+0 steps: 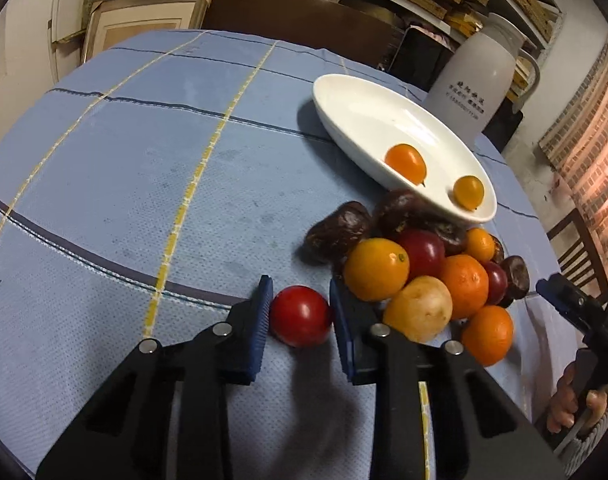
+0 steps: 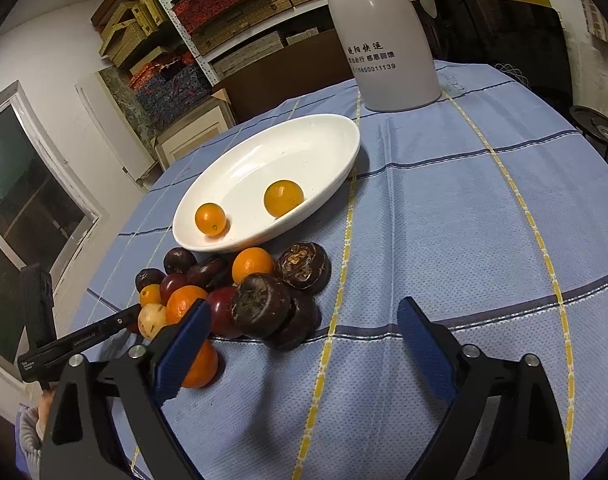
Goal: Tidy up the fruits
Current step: 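Grasp the red cherry tomato with the left gripper while the right grasps a dark brown fruit, then lift the tomato and dark brown fruit over the white plate and release both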
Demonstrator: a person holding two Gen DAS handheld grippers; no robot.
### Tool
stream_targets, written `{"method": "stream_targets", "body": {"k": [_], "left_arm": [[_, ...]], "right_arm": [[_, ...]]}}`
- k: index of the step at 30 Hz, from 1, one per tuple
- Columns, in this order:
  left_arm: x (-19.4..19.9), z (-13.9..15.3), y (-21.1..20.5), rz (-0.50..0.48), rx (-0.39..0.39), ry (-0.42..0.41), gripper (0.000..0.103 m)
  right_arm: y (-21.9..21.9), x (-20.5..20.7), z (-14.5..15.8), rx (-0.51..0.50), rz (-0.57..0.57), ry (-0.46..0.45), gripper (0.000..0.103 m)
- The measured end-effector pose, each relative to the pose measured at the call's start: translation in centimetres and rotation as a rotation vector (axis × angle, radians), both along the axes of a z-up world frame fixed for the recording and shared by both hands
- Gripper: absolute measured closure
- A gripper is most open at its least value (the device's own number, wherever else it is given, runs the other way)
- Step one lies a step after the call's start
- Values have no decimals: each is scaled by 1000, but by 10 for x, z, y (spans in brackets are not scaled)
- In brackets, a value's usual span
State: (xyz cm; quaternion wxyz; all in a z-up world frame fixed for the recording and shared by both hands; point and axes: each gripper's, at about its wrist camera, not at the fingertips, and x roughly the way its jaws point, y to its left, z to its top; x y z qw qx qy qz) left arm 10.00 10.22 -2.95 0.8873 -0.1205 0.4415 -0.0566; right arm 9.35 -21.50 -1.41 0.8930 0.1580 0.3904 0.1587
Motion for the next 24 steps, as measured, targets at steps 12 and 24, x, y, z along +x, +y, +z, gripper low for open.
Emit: {"method": "stream_targets", "body": {"k": [12,24], "left_arm": [[-5,-1,-4,-8,27,-10,75],[-5,-1,-5,-22,15,-16,74]], "right_arm": [[16,9,-4,48,79,37,29],[35,11,-2,-79,104,-26,65]]}}
